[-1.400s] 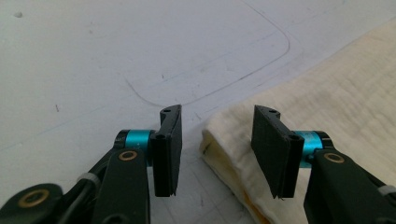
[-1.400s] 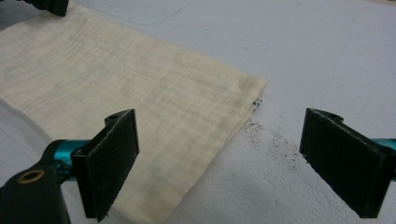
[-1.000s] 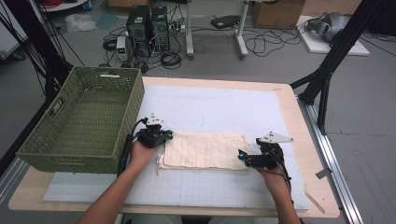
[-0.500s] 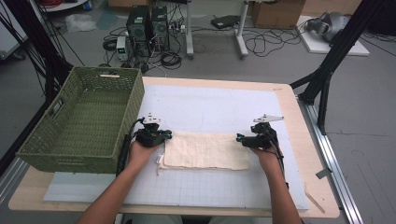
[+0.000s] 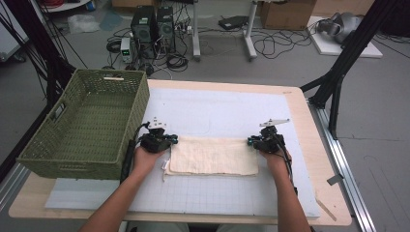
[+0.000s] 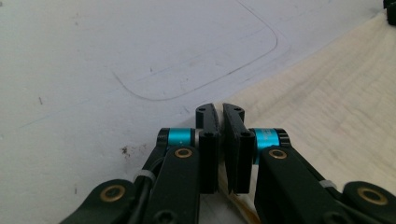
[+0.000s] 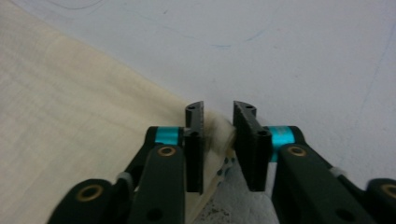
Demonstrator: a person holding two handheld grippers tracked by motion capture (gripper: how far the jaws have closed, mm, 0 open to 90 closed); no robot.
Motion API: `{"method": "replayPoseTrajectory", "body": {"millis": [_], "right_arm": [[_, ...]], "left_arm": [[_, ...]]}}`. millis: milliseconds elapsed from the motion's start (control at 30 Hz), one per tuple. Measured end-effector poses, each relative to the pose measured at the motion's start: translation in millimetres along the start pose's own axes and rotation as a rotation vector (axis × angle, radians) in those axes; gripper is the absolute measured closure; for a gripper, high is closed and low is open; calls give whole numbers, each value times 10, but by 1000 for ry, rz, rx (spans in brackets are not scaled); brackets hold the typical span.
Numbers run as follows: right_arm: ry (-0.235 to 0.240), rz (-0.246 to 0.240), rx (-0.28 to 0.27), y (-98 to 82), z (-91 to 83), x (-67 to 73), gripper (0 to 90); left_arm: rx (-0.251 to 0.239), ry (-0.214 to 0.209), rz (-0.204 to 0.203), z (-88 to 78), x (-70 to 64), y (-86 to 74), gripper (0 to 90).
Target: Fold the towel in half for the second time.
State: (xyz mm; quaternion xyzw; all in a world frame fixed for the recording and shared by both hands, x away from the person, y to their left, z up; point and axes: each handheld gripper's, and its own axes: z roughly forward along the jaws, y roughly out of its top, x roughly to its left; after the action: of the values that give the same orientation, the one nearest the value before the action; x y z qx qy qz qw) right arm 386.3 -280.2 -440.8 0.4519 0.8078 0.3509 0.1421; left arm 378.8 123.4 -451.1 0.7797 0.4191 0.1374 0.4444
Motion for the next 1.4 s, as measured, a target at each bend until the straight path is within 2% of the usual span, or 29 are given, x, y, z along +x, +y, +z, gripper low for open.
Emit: {"method": "replayPoseTrajectory", "body": {"millis": [133, 300, 367, 567, 733, 833, 900, 1033, 1167, 1400], "right_arm": [[-30, -57, 1, 24, 4, 60, 859], [-66, -40, -62, 35, -67, 45, 860], [-71, -41, -83, 39, -109, 53, 860], [-47, -34, -135, -58, -247, 84, 859], [-31, -54, -183, -183, -399, 154, 859], [-20, -62, -207, -242, -499, 218, 859], [-13, -69, -221, -286, -566, 264, 859], [4, -78, -234, -368, -631, 324, 859], [9, -79, -226, -461, -661, 378, 859], [32, -86, -211, -593, -683, 404, 857]], "left_arm": [[-33, -3, -3, -39, -1, 17, 851], [-109, 9, 14, -124, -31, 63, 856], [-130, -6, 16, -159, -38, 76, 856], [-137, -36, 16, -238, -86, 67, 855], [-156, -45, 15, -344, -149, 49, 855], [-147, -49, 16, -393, -185, 42, 855], [-160, -50, 14, -429, -205, 13, 855], [-146, -54, 15, -474, -245, -46, 855], [-139, -64, 24, -519, -315, -104, 854], [-86, -72, 21, -527, -383, -248, 850]]}}
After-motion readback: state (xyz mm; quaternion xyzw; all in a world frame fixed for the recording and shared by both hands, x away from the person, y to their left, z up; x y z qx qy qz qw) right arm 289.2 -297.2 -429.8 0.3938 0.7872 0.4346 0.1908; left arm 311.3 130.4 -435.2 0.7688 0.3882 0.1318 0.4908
